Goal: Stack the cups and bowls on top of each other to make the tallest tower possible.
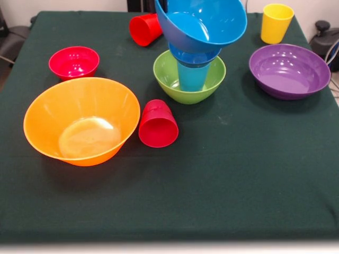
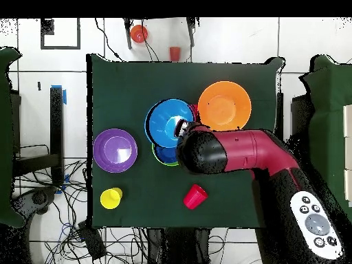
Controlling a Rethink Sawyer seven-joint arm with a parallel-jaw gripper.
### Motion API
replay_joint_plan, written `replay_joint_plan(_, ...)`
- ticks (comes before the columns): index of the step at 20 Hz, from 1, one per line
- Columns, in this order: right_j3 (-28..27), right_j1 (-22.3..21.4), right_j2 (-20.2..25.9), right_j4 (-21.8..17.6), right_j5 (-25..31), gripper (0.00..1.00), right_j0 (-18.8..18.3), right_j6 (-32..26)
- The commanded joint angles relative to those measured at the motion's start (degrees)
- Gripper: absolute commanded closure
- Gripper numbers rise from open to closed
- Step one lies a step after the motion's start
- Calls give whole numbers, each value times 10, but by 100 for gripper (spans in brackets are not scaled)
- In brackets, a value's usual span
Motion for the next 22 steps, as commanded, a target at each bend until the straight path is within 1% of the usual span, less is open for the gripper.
replay_joint_plan(1,-28,7,18,8,66,100,21,-53)
replay_joint_plan(7,-36,2,18,12,78,100,28,-52)
replay_joint_plan(13,-24,0,19,15,70,100,28,-50)
replay_joint_plan(15,-15,2,20,15,58,100,25,-48)
replay_joint_plan(22,-2,42,10,-16,-2,100,26,-35)
